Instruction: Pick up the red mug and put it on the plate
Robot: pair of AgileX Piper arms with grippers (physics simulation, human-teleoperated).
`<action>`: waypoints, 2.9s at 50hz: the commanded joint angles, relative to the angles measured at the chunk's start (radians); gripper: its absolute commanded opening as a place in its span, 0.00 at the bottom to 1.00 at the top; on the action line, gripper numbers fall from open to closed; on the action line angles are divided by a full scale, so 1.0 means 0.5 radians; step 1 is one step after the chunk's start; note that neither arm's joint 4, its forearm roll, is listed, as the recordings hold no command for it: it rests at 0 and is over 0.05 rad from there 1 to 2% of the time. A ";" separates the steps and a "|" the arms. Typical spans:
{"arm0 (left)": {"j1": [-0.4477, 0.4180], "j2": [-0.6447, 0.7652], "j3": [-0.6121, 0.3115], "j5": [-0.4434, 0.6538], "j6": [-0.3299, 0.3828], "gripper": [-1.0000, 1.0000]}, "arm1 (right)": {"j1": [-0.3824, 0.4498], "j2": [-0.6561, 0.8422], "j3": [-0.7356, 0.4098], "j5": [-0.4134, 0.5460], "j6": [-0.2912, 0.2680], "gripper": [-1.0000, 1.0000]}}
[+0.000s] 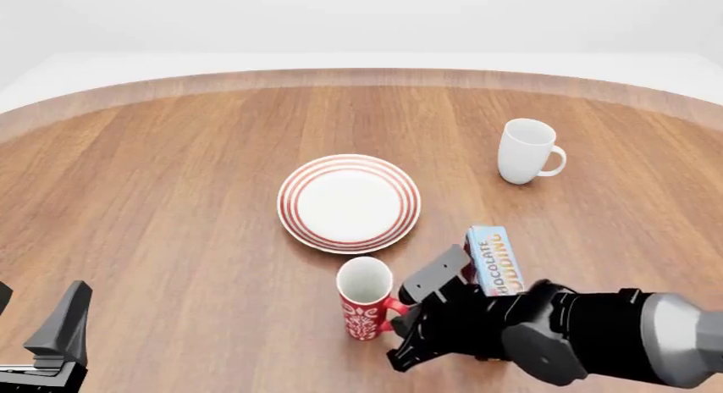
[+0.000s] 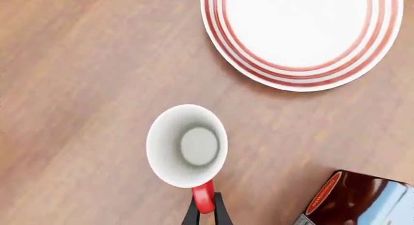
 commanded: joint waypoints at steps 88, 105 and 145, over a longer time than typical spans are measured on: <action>0.000 0.000 0.000 0.000 0.000 1.00 | -0.391 -0.122 -0.787 0.323 -0.413 0.00; 0.000 0.000 0.000 0.000 0.000 1.00 | -0.440 0.074 -0.876 0.215 -0.401 0.00; 0.000 0.000 0.000 0.000 0.000 1.00 | -0.548 0.588 -1.276 0.121 -0.399 0.00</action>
